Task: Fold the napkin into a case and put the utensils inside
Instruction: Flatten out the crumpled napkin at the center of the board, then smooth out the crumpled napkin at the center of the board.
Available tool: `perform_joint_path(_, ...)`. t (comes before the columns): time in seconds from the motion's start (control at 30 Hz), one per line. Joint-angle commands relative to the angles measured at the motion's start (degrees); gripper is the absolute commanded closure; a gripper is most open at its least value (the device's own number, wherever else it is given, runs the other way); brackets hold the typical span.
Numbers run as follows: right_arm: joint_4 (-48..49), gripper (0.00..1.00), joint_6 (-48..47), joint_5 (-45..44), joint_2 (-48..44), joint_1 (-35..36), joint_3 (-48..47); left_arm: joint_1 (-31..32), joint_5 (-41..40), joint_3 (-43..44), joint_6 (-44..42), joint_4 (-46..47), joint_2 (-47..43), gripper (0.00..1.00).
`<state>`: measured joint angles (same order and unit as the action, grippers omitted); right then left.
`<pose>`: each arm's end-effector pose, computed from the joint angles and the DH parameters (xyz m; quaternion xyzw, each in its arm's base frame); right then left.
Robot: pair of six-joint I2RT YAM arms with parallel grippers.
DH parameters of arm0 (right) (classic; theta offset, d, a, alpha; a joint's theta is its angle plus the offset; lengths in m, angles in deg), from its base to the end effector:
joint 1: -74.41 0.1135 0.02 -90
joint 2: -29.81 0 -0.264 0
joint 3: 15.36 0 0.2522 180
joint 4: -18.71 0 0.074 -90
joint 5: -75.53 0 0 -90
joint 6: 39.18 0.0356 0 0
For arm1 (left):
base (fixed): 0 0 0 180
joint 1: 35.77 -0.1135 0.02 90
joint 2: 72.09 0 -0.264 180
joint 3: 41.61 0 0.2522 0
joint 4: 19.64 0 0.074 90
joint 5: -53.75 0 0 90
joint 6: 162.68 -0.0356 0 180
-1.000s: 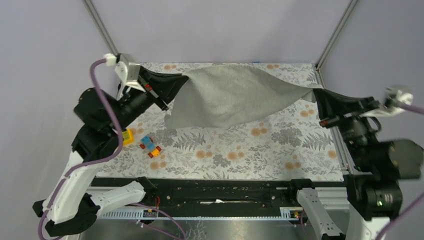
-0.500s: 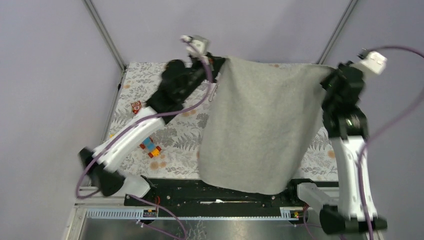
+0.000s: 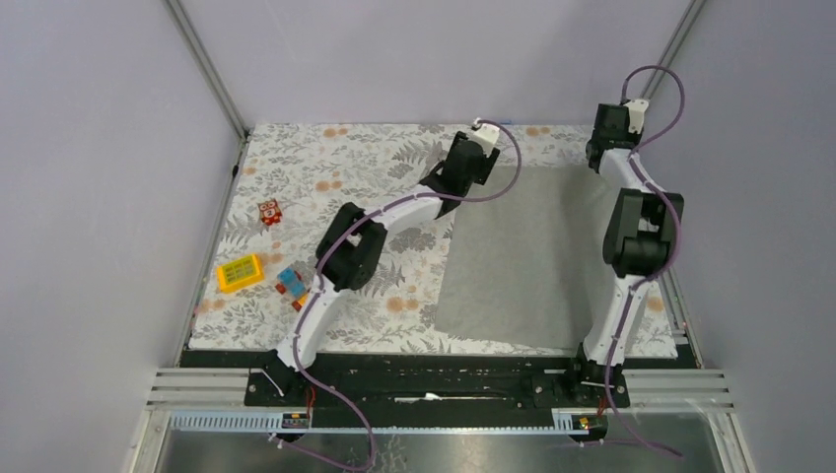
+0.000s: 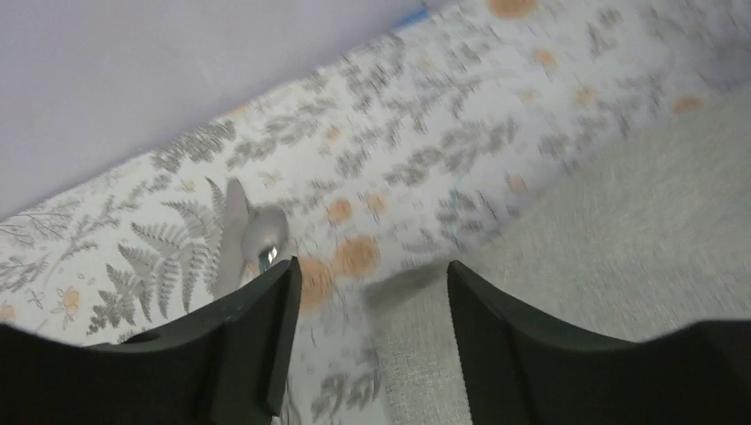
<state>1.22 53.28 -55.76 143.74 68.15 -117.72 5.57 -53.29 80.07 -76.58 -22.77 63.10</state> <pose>0.4569 -0.0738 0.2553 0.2396 0.7906 -0.3194 0.4642 0.4244 -0.3594 0.2097 0.2234 0.7662 -0.0771 0.5976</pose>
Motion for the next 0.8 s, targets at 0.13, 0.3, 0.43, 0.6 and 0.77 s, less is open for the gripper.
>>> perform_joint_path(0.13, -42.3, 0.13, -0.3, 4.9, 23.3, -0.8, -47.5, -0.3, -7.0, 20.1, 6.9, -21.5, -2.0, 0.05)
perform_joint_path(0.3, -42.8, 0.03, 12.4, 27.9, 4.9, -0.5, -23.6, -0.6, 3.8, 0.0, 23.1, -24.3, -18.3, 0.03)
perform_joint_path(0.43, -25.5, 0.00, 18.7, 46.1, -13.9, 0.2, 6.4, -1.1, 19.2, -14.0, 36.0, -22.8, -26.8, 0.02)
perform_joint_path(0.6, -21.1, 0.00, 19.2, 55.0, -21.5, 0.7, 21.4, -0.6, 37.2, -34.5, 45.7, -12.2, -34.9, 0.01)
perform_joint_path(0.77, -20.8, 0.00, 17.7, 53.7, -23.4, 2.4, 28.9, 1.2, 35.7, -47.2, 44.8, -10.9, -46.9, 0.01)
